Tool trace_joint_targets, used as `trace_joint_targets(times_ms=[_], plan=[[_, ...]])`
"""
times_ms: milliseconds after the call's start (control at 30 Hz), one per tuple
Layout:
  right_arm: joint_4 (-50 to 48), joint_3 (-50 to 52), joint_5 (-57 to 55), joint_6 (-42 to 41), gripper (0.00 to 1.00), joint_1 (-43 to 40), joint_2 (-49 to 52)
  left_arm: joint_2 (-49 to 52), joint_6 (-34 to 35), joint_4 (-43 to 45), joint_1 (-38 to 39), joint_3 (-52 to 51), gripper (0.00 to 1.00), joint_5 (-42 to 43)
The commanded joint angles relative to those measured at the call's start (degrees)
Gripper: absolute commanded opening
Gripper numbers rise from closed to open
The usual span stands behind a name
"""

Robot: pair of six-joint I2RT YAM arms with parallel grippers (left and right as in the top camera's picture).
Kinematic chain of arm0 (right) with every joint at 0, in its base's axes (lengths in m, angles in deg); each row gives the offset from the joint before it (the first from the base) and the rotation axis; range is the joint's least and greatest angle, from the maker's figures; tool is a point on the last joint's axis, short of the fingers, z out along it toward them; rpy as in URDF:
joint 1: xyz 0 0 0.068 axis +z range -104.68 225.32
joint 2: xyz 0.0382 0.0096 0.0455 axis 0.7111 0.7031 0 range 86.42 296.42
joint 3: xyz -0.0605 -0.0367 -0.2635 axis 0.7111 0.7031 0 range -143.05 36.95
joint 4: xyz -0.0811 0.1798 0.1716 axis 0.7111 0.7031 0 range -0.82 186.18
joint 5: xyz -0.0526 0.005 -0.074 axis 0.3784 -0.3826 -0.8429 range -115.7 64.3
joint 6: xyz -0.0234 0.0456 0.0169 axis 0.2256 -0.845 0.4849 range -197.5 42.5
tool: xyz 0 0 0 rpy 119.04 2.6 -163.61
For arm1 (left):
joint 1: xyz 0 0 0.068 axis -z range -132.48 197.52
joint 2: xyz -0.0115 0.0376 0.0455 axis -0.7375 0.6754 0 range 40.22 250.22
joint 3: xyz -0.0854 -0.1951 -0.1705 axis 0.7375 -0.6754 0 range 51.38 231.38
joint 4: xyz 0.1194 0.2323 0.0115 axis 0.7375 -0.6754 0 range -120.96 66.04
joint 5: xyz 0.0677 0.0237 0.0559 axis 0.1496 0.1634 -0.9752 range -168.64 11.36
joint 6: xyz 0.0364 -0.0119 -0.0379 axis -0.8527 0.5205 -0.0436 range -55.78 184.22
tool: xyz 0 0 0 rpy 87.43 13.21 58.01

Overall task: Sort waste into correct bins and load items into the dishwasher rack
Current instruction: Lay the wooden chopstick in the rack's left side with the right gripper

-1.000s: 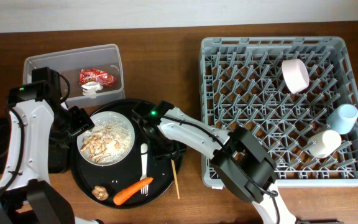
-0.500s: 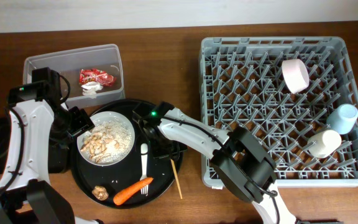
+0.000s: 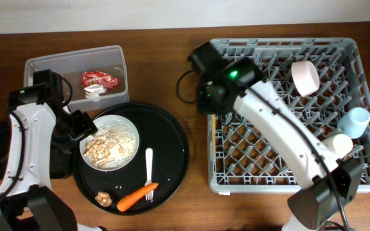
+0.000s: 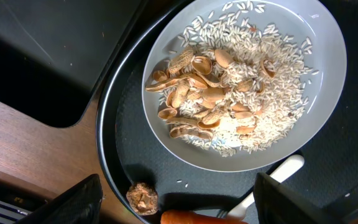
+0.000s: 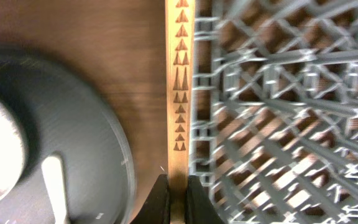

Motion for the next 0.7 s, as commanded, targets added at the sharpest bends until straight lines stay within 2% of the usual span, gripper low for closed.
trace_joint_targets(times_ms=[0,400,433,467,500,533,567,667], plan=[[-0.7,5.0,-1.6,0.1,0.04,-2.6,2.2,-0.9,0.1,0.0,0.0,0.2,0.77,-0.2],[-14.8,22.4,0.2,0.2,0.06,-2.8,2.3,-0.9,0.1,0.0,0.0,0.2,0.77,-0.2],[-15.0,22.4,0.2,0.7,0.09,-2.8,2.3,-0.9,0.1,0.0,0.0,0.2,0.77,-0.2],[-15.6,22.3,0.2,1.8,0.19,-2.8,2.3,-0.9,0.1,0.0,0.0,0.2,0.77,-0.2],[-15.4,21.7,0.2,3.0,0.41,-2.8,2.3,-0.9,0.1,-0.1,0.0,0.2,0.77,-0.2],[-14.5,20.8,0.0,3.0,0.49,-2.8,2.2,-0.9,0.1,-0.1,0.0,0.2,0.77,-0.2],[-13.2,19.4,0.0,3.0,0.55,-2.8,1.8,-0.9,0.1,-0.1,0.0,0.2,0.77,-0.2],[-8.7,13.7,-0.5,2.9,0.56,-2.8,0.3,-0.9,0.1,0.0,0.0,0.2,0.77,-0.2]])
